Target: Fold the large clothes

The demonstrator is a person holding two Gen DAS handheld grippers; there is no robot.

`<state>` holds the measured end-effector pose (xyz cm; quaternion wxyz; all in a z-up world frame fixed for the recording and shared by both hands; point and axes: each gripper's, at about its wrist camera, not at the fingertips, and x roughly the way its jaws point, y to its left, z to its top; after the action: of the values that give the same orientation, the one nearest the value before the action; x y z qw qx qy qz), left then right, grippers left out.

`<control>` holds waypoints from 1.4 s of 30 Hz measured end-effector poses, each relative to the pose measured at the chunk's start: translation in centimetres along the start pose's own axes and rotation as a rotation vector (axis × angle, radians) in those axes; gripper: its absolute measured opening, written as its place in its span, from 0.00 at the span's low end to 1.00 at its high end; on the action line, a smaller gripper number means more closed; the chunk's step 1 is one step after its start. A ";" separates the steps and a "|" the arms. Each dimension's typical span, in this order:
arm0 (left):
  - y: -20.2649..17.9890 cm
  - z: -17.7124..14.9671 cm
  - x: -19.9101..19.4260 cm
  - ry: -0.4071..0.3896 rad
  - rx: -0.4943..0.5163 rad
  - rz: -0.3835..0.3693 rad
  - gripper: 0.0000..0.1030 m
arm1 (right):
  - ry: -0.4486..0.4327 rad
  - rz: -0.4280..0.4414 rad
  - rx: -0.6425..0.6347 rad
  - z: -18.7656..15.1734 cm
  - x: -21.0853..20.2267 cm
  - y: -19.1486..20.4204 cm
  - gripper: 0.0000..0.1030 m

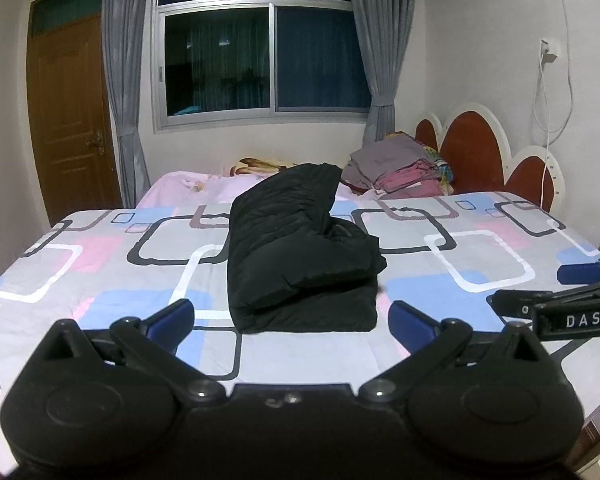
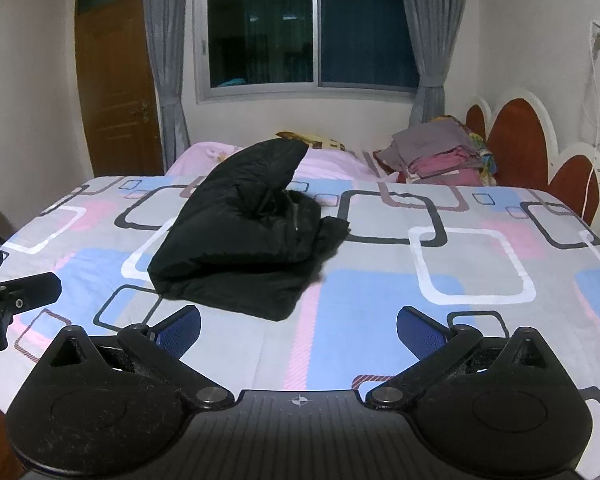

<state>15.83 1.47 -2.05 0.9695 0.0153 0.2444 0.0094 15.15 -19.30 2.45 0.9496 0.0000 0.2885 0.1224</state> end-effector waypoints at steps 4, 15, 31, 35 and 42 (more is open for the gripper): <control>0.1 0.1 -0.2 -0.005 0.003 -0.003 1.00 | -0.002 0.000 -0.001 0.0 -0.1 -0.1 1.00; -0.2 0.2 -0.4 -0.014 0.010 -0.015 1.00 | -0.009 0.001 -0.004 0.1 -0.7 -0.5 1.00; 0.5 0.4 -0.1 -0.019 0.020 -0.024 1.00 | -0.012 0.006 -0.007 0.5 -1.0 -0.5 1.00; 0.5 0.3 -0.2 -0.021 0.020 -0.021 1.00 | -0.013 0.007 -0.010 0.6 -0.9 -0.2 1.00; 0.8 0.5 -0.3 -0.021 0.014 -0.019 1.00 | -0.015 0.014 -0.016 0.7 -0.8 0.2 1.00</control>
<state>15.80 2.28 -1.49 0.9720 0.0201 0.2342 -0.0016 14.80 -19.24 3.52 0.9509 -0.0047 0.2802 0.1312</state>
